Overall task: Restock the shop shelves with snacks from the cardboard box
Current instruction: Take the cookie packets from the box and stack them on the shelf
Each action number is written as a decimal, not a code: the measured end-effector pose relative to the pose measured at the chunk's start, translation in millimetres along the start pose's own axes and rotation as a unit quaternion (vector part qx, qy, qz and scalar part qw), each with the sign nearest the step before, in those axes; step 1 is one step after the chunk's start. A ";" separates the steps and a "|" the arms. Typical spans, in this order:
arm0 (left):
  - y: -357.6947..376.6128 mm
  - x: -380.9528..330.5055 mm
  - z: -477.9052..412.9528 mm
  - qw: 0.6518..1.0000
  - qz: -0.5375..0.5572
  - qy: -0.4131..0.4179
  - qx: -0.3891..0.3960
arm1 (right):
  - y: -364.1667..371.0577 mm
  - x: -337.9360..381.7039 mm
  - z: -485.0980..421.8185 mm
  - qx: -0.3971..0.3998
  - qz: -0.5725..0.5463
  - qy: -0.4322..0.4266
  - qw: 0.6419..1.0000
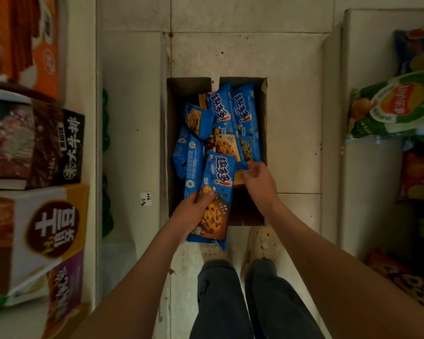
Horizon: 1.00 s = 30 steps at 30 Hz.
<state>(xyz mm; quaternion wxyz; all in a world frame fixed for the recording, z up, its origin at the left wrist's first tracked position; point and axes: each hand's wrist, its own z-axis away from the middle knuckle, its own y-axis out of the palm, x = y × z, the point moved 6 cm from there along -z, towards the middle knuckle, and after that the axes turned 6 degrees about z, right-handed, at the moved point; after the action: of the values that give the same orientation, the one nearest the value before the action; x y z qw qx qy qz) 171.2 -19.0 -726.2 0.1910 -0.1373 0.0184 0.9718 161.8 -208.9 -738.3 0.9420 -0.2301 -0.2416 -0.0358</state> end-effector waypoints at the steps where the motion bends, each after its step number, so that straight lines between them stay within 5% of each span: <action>1: -1.3 -2.3 -0.6 1.000 0.002 0.011 -0.002 | 0.1 7.0 -6.9 -0.028 0.017 -0.017 0.999; 6: -8.7 -13.9 -13.3 0.995 0.047 0.071 -0.057 | 18.3 31.0 -37.9 -0.078 0.161 -0.062 0.982; 13: -4.8 -29.3 -34.6 0.986 0.086 0.084 -0.113 | 37.2 25.8 -67.5 -0.041 0.085 0.010 0.995; 23: -6.1 -17.8 -46.8 0.987 0.098 0.073 -0.108 | 52.8 15.7 -77.0 -0.005 0.148 0.075 0.986; 30: -7.2 -12.1 -48.3 0.984 0.095 0.070 -0.135 | 51.8 13.7 -73.3 0.006 0.157 0.035 0.987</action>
<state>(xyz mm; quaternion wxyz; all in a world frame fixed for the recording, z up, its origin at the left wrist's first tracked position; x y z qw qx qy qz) 197.2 -21.0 -769.2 0.0762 -0.2271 -0.0865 0.9670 215.2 -195.2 -810.4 0.9453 -0.2581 -0.1694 0.1055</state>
